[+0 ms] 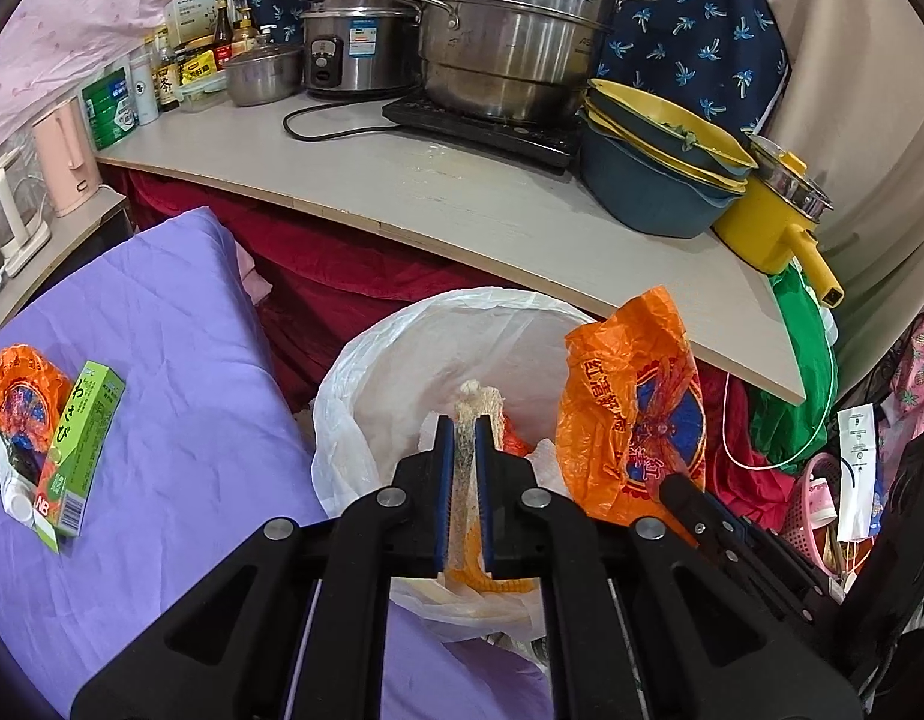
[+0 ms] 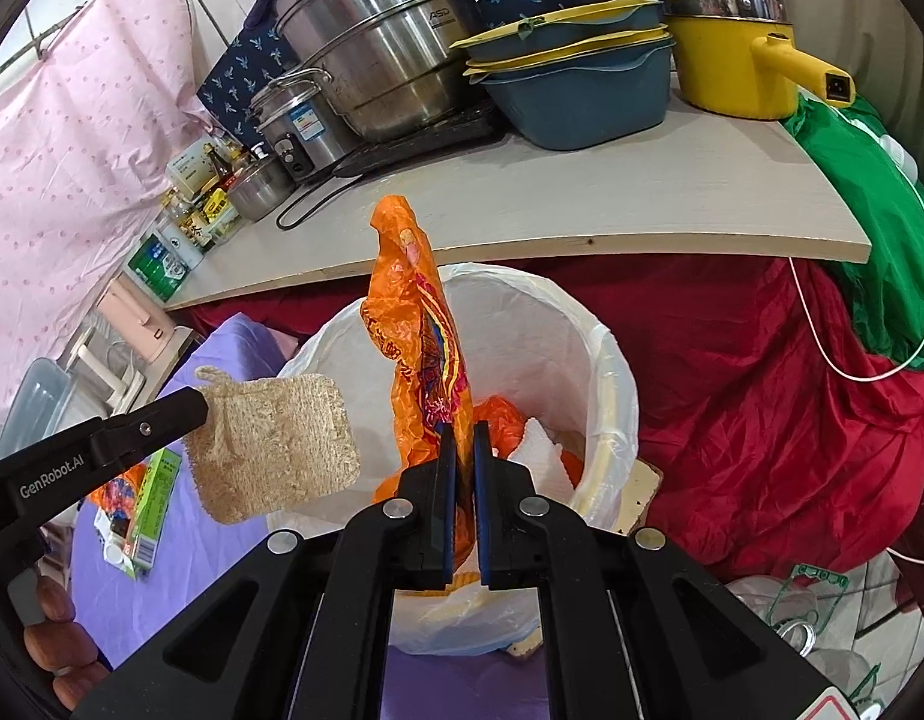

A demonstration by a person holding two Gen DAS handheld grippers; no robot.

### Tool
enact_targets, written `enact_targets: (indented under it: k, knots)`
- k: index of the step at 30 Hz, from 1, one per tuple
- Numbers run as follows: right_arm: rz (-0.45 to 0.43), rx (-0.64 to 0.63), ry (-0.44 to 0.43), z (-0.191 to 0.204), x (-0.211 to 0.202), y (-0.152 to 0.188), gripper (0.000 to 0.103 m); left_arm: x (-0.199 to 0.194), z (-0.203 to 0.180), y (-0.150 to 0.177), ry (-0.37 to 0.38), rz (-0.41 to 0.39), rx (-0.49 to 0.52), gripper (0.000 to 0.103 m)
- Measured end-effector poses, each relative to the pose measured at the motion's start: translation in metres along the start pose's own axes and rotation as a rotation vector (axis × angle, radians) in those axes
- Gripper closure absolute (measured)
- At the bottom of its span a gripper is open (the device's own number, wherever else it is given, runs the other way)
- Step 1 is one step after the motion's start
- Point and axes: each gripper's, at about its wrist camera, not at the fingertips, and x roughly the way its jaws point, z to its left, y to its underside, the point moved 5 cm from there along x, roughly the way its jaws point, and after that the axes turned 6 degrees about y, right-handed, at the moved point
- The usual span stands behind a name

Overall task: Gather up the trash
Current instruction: 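Open both tools to drop the sponge and orange bag into the bin, then move both tools back to the remaining items on the table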

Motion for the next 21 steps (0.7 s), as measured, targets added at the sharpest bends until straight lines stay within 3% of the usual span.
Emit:
enact_targets:
  k: [1, 3, 5, 12, 21]
  knots:
    - [0.0, -0.002, -0.002, 0.002, 0.001, 0.0, 0.093, 0.001, 0.0, -0.001, 0.002, -0.001, -0.001, 0.089]
    - [-0.009, -0.002, -0.003, 0.005, 0.0, -0.002, 0.09, 0.001, 0.001, -0.003, 0.005, -0.007, -0.005, 0.063]
    - [-0.013, -0.005, -0.002, 0.007, 0.0, -0.003, 0.088, 0.0, 0.001, -0.005, -0.001, -0.021, -0.008, 0.055]
    - [-0.039, 0.005, -0.002, 0.007, -0.009, -0.01, 0.073, -0.009, 0.006, -0.01, -0.011, -0.042, -0.012, 0.055]
    - [-0.053, -0.016, -0.013, 0.017, -0.027, -0.008, 0.065, -0.03, 0.023, -0.003, -0.058, -0.072, -0.029, 0.051]
